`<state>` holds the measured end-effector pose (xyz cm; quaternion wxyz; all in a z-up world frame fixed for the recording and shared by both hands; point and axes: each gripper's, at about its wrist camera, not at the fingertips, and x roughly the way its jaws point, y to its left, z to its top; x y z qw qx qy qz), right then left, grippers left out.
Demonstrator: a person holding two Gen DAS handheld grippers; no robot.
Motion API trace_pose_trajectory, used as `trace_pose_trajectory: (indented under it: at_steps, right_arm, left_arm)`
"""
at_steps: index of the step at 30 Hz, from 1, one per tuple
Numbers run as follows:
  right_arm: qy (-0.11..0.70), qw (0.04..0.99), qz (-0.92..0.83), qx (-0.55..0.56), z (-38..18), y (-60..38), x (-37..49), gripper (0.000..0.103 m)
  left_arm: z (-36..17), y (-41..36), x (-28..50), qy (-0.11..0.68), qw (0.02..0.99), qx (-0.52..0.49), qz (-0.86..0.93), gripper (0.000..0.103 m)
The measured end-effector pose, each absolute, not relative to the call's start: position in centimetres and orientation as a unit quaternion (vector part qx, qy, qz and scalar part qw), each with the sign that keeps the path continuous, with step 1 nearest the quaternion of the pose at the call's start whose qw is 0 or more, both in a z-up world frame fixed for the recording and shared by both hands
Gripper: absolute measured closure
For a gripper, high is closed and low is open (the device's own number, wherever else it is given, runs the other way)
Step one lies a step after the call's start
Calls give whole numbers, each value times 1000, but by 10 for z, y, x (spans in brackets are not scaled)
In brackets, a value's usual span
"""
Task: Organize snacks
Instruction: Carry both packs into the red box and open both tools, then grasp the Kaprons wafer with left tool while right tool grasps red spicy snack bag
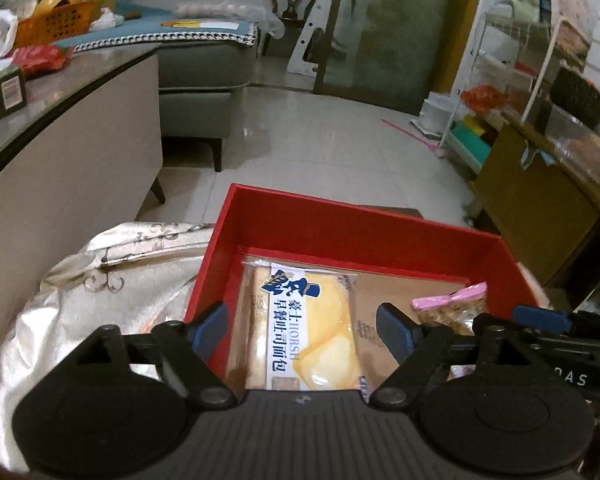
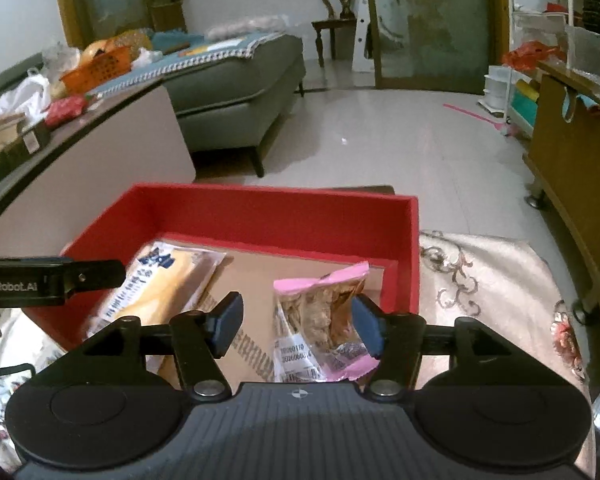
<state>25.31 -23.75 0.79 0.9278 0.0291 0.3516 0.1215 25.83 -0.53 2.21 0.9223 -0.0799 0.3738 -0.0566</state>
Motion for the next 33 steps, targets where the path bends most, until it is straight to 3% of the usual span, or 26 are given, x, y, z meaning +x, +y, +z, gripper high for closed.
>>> trace_pose_trajectory:
  at_steps: [15,33]
  right_arm:
    - [328,935,131,31,50,-235,211,33]
    - [377,912,158,15,38,-214,164,32]
  left_arm:
    - [57,22,206,370,923,-89,-61,23]
    - [13,55,174,449,885,-111,-54,23]
